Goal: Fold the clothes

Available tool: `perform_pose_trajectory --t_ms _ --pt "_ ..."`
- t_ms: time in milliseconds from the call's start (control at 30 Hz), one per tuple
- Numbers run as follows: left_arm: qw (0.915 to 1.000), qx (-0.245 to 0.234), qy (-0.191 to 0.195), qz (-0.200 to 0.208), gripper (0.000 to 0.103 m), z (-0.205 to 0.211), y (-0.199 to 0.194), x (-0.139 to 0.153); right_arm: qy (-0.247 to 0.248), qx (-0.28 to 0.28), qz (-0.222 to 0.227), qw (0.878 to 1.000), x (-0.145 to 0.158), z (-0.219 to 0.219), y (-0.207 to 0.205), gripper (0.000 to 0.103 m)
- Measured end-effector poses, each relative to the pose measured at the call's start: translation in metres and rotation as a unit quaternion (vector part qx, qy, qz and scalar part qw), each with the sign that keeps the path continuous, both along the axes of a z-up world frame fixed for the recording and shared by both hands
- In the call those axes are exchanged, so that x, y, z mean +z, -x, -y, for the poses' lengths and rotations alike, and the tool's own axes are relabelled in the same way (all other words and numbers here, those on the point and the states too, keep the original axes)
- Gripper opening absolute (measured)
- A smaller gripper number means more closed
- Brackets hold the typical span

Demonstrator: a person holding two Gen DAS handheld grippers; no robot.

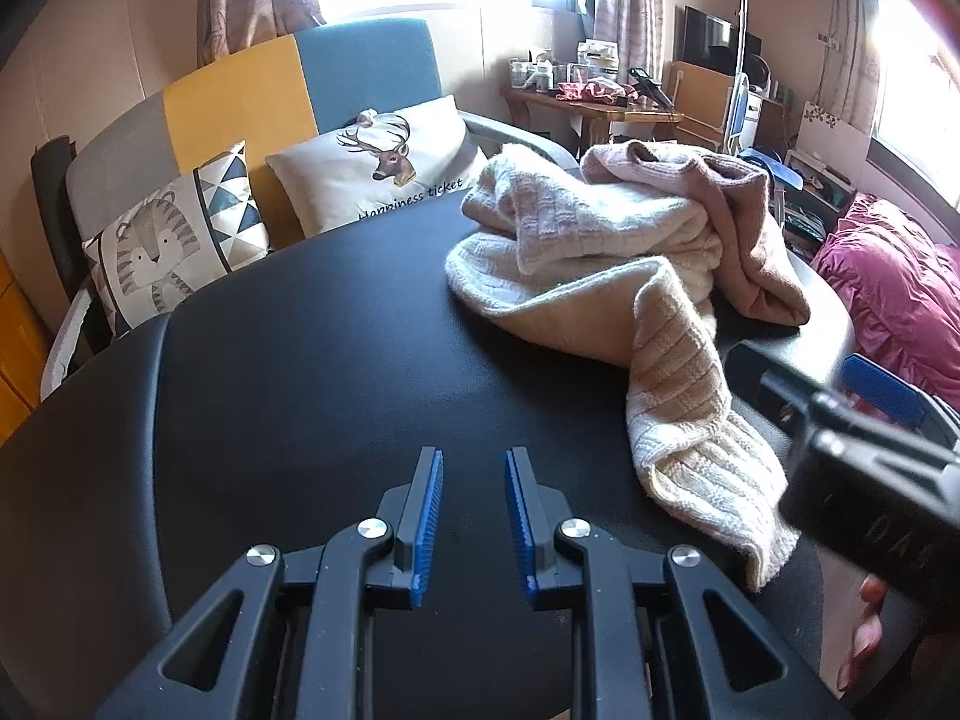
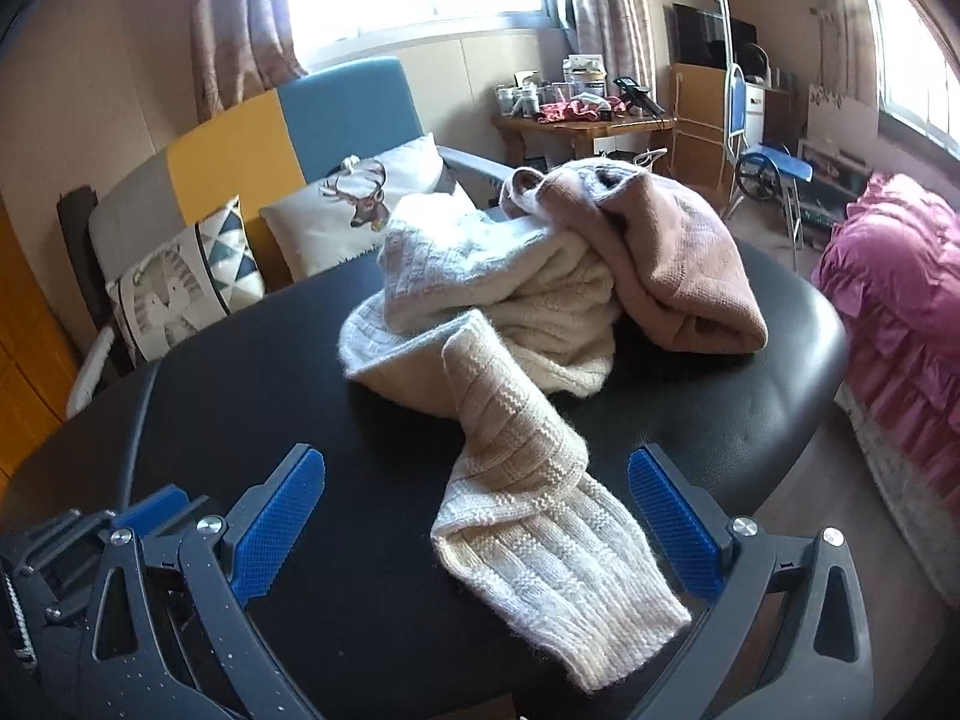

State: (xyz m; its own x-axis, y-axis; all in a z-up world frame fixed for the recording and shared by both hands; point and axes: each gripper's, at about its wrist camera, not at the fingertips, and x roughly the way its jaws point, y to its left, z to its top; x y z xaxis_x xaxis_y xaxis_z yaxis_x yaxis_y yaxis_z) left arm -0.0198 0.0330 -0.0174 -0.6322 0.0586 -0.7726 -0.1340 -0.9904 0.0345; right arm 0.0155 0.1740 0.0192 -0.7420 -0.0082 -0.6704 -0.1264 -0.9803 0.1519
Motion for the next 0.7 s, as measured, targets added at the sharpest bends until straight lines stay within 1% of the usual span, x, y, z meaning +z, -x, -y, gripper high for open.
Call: perform_pose_trajectory --t_ms 100,233,400,500,700 --pt "1.0 0.003 -0.001 0.002 0.021 0.002 0.0 -0.001 0.001 0.006 0.003 1.0 -0.002 0.005 0.0 0.103" --pt "1.0 0.005 -0.002 0.002 0.021 0.002 0.001 -0.002 -0.006 0.0 0.01 1.0 -0.002 0.007 0.001 0.103" --pt "1.0 0.006 -0.002 0.001 0.021 0.004 0.0 -0.002 0.006 0.003 0.017 1.0 -0.006 0.007 0.003 0.103" --pt "1.0 0.009 -0.002 0.001 0.021 0.005 0.0 -0.003 0.012 0.02 0.015 1.0 -0.007 0.01 0.005 0.103" --pt "0.9999 0.01 -0.002 0.004 0.021 0.007 0.003 -0.006 0.008 0.03 0.007 1.0 -0.004 0.015 0.007 0.103"
